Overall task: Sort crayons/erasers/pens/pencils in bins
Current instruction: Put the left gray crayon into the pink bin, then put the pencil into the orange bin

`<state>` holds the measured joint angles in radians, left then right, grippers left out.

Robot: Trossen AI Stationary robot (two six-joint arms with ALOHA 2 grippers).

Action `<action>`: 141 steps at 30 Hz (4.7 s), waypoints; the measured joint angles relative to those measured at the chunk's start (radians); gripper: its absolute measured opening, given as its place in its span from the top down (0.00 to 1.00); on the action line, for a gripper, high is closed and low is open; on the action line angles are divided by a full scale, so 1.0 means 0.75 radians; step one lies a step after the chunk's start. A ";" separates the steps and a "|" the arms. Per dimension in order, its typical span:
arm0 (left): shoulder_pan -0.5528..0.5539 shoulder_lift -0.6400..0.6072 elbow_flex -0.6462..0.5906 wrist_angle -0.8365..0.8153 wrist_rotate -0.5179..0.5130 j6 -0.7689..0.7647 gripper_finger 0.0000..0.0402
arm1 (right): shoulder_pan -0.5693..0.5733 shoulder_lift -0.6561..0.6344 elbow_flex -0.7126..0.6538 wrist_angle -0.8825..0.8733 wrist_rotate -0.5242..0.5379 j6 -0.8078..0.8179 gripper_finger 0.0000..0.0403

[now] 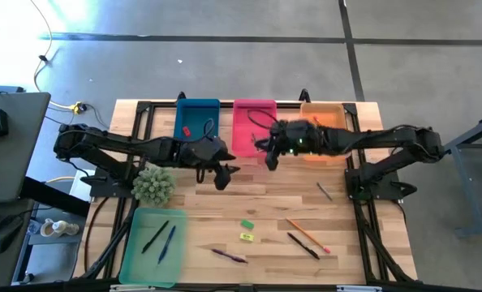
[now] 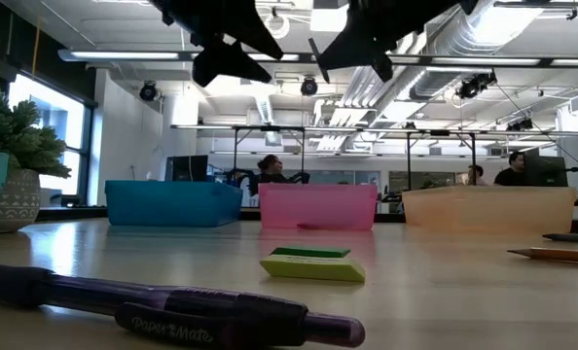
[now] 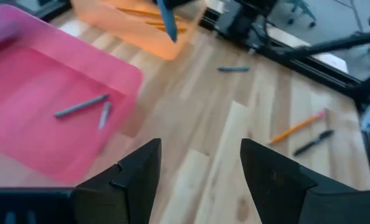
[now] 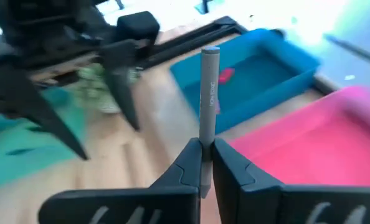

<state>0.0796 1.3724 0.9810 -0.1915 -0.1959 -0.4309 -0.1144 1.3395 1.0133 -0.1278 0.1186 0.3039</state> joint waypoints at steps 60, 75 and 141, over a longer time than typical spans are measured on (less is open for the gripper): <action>0.243 0.005 0.000 -0.209 -0.102 -0.003 0.49 | -0.417 0.501 0.046 -0.262 -0.275 -0.303 0.69; 0.240 0.005 0.000 -0.341 0.033 0.032 0.49 | -0.374 0.253 0.046 -0.409 -0.268 -0.238 0.67; -0.167 -0.217 0.001 -0.646 0.141 -0.020 0.49 | 1.212 0.382 0.047 -1.017 -0.358 1.518 0.67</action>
<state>-0.0455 1.2098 0.9813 -0.6758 -0.0903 -0.4461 0.7948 1.6259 1.0486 -0.8906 -0.1499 1.4423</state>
